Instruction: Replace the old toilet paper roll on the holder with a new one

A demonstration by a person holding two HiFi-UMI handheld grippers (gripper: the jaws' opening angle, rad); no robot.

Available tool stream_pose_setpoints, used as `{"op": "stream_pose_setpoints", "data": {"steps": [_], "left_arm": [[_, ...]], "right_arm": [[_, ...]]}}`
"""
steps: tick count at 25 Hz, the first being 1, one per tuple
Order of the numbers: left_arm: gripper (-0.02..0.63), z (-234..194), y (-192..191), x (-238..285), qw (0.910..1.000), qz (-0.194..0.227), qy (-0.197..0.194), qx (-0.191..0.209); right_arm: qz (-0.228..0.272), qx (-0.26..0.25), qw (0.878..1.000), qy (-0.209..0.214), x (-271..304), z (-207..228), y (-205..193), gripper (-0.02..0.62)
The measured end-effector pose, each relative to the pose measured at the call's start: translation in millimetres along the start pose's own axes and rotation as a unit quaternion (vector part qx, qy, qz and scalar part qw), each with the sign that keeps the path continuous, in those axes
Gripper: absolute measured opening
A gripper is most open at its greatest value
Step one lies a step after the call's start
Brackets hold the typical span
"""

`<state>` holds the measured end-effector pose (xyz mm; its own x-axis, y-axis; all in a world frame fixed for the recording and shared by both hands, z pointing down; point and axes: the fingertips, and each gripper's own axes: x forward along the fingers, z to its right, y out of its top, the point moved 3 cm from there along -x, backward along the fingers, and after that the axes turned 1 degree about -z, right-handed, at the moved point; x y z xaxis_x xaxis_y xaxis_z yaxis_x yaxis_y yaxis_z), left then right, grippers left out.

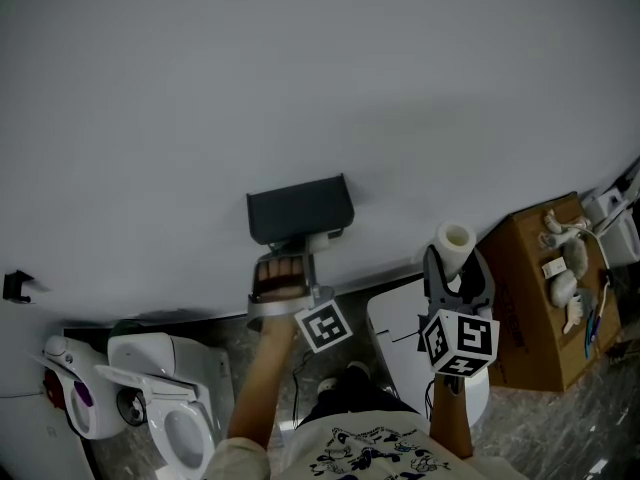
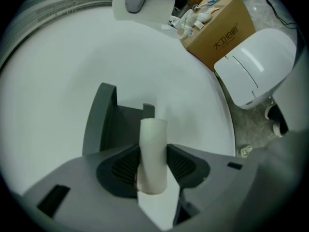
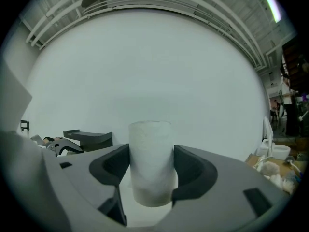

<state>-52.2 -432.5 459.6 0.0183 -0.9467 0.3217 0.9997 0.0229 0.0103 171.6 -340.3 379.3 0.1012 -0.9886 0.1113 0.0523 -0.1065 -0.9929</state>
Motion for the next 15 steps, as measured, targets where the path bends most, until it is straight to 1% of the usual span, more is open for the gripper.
{"op": "stream_pose_setpoints", "data": {"steps": [3,5,7,11,15], "left_arm": [[0.181,1,2,0,0.9999,0.006,-0.003,-0.009],[0.181,0,8,-1,0.9996,0.017,-0.007,-0.02],[0.181,-2,18,-3,0.9994,0.028,-0.005,-0.022],[0.181,-6,50,-3,0.9981,0.058,-0.004,-0.019],[0.181,-5,86,-4,0.996,0.089,-0.004,-0.009]], "right_arm": [[-0.002,0.004,1.0,0.0,1,3,-3,0.293],[-0.003,0.004,1.0,0.0,1,4,-3,0.293],[-0.004,0.006,1.0,-0.002,0,6,-4,0.293],[-0.004,0.007,1.0,-0.01,-3,18,-5,0.293],[-0.004,0.011,0.999,-0.03,-12,38,-6,0.293]]}}
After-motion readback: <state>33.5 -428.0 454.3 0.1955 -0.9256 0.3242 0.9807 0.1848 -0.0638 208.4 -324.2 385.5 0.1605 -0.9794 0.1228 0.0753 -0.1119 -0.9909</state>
